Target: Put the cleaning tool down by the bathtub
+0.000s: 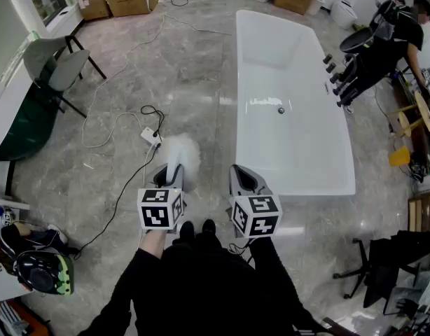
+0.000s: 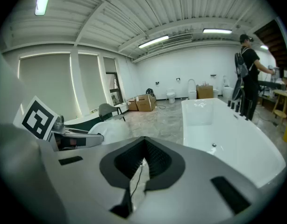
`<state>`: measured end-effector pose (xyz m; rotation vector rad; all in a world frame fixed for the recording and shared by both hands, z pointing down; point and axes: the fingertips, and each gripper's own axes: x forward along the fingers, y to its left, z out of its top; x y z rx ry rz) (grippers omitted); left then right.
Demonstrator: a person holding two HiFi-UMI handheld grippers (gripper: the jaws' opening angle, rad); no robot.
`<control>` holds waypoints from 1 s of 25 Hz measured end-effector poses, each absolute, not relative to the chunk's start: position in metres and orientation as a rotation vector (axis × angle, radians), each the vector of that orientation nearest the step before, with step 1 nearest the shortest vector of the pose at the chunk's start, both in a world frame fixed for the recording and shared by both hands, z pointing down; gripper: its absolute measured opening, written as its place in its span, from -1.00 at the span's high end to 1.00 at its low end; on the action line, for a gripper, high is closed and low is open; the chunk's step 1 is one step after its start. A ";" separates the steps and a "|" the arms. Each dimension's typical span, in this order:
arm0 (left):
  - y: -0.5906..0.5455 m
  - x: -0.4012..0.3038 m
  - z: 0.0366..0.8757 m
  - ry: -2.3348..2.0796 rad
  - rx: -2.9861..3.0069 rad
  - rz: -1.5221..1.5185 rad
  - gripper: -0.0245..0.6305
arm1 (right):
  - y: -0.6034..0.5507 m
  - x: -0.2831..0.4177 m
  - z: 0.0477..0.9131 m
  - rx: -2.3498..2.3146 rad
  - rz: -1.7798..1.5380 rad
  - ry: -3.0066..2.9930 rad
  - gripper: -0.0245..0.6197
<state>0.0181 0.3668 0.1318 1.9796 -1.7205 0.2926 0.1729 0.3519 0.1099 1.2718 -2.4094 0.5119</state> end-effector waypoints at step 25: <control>0.334 0.000 0.098 -1.840 1.972 0.225 0.63 | 0.329 0.211 0.100 1.360 0.549 -2.401 0.92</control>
